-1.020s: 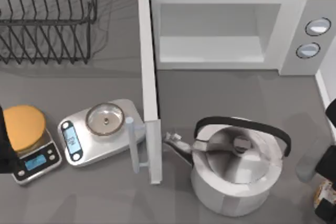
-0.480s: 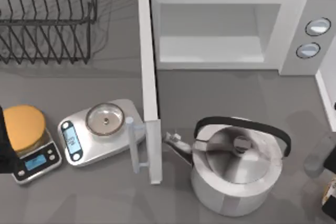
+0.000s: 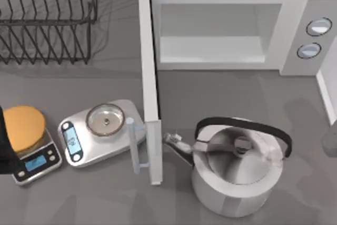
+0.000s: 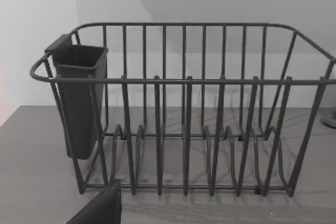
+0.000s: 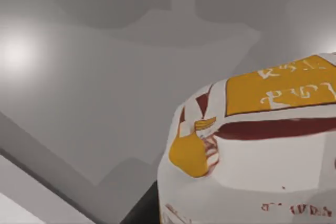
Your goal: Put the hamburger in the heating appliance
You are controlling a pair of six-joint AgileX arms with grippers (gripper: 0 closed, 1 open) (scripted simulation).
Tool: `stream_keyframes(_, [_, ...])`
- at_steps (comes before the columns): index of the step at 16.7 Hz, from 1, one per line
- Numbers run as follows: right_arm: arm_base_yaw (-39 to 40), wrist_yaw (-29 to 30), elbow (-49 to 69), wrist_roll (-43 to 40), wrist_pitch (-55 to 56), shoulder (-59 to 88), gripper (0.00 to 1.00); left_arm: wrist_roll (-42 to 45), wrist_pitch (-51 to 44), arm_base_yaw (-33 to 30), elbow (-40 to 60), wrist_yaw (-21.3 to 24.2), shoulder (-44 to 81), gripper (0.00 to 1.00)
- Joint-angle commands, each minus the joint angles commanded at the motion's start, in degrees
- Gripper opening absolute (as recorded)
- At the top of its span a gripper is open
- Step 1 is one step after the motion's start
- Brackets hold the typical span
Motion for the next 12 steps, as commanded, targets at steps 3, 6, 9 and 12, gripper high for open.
stream_keyframes(3, [0.26, -1.63, 3.0, -0.07, -3.05, 1.14, 0.0, 0.0, 0.0, 0.0, 0.0, 0.0, 0.0, 1.0])
stream_keyframes(6, [0.51, -2.4, 3.77, -0.56, -3.22, 2.06, 0.0, 0.0, 0.0, 0.0, 0.0, 0.0, 0.0, 1.0])
stream_keyframes(9, [0.24, -2.32, 3.57, -0.43, -3.12, 1.91, 0.0, 0.0, 0.0, 0.0, 0.0, 0.0, 0.0, 1.0])
stream_keyframes(12, [0.59, -1.21, 5.36, 0.58, -1.24, 2.19, 0.0, 0.0, 0.0, 0.0, 0.0, 0.0, 0.0, 1.0])
